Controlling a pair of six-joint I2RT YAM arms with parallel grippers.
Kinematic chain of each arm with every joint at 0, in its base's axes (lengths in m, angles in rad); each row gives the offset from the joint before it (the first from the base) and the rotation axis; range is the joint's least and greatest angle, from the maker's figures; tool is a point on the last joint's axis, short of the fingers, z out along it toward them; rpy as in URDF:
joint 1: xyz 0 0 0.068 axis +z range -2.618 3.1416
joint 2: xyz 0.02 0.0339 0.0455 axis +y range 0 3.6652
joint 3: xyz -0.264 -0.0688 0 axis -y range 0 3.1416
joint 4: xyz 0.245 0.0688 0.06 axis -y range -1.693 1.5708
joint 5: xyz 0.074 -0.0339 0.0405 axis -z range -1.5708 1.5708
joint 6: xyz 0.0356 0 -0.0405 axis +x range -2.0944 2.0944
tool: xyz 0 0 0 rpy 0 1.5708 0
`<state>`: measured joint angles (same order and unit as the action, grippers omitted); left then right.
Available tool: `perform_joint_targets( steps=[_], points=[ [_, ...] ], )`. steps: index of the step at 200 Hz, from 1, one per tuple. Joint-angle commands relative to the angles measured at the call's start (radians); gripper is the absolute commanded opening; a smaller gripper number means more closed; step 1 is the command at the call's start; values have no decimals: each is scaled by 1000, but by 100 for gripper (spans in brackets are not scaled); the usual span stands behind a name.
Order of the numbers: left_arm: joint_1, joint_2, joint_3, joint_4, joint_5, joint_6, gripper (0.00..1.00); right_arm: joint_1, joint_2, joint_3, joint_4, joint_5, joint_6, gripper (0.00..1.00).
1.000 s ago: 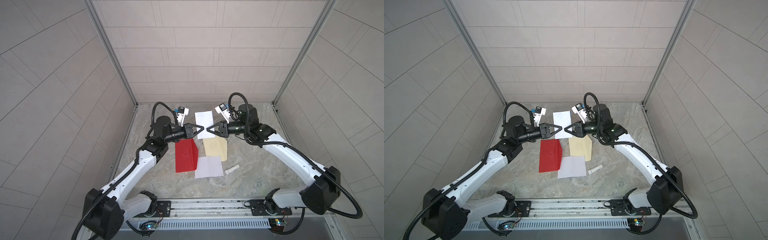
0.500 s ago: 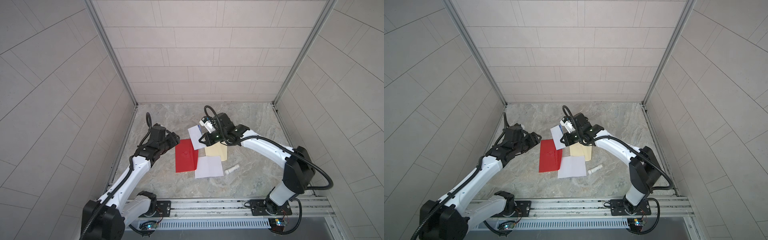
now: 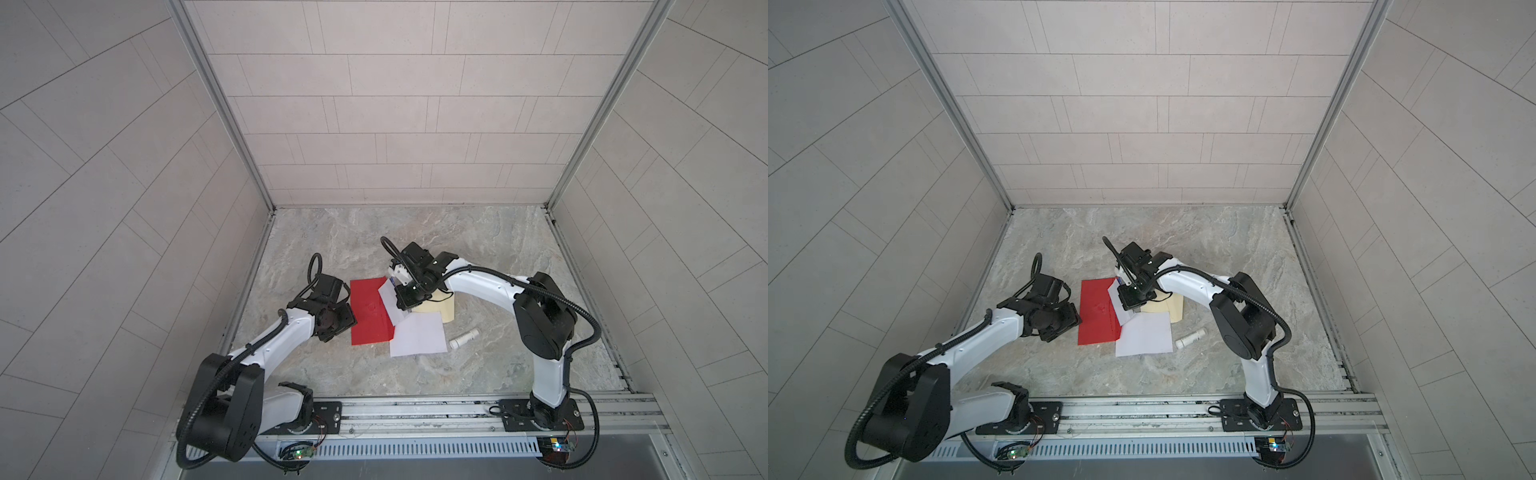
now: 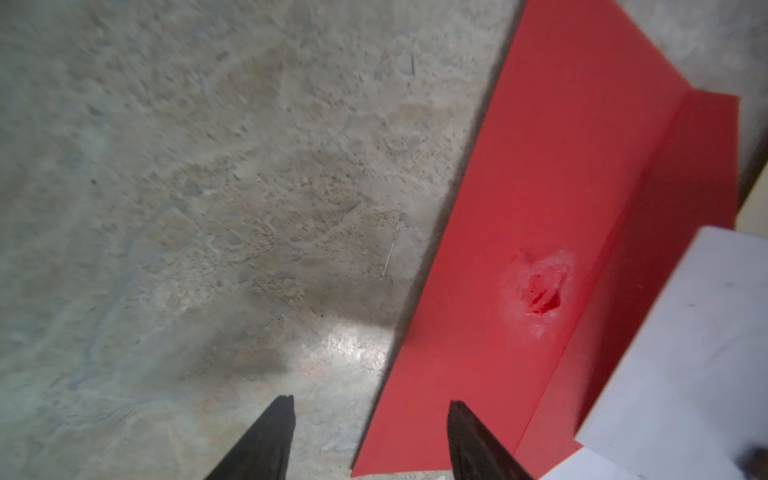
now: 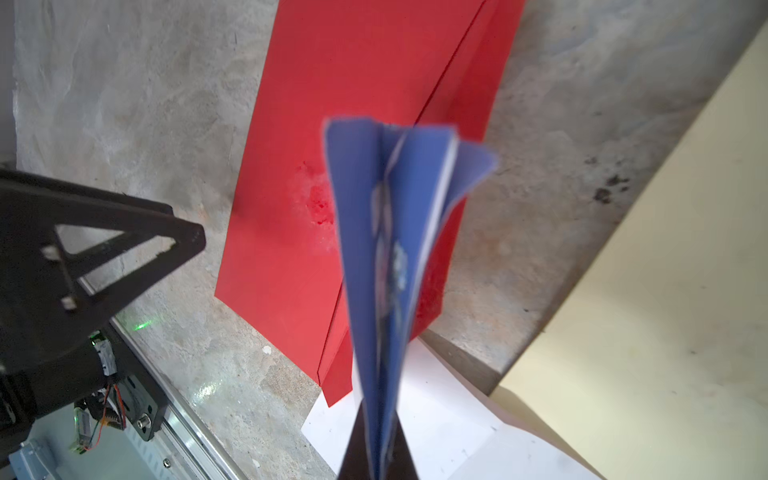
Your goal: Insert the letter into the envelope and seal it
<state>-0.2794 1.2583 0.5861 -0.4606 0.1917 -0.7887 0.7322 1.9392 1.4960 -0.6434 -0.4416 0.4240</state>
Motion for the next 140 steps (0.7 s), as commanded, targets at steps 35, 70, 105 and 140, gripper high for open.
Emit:
perform_joint_targets(
  steps=[35,70,105,140],
  points=[
    [-20,109,-20,130,65,9,65,-17,138,143,-169,-18,50,0],
    [-26,140,-17,154,81,13,65,-25,194,184,-223,-21,60,0],
    [-30,150,-22,162,87,9,65,-37,200,184,-237,-14,76,0],
    [-35,157,-28,171,84,2,65,-45,172,181,-238,5,72,0]
  ],
)
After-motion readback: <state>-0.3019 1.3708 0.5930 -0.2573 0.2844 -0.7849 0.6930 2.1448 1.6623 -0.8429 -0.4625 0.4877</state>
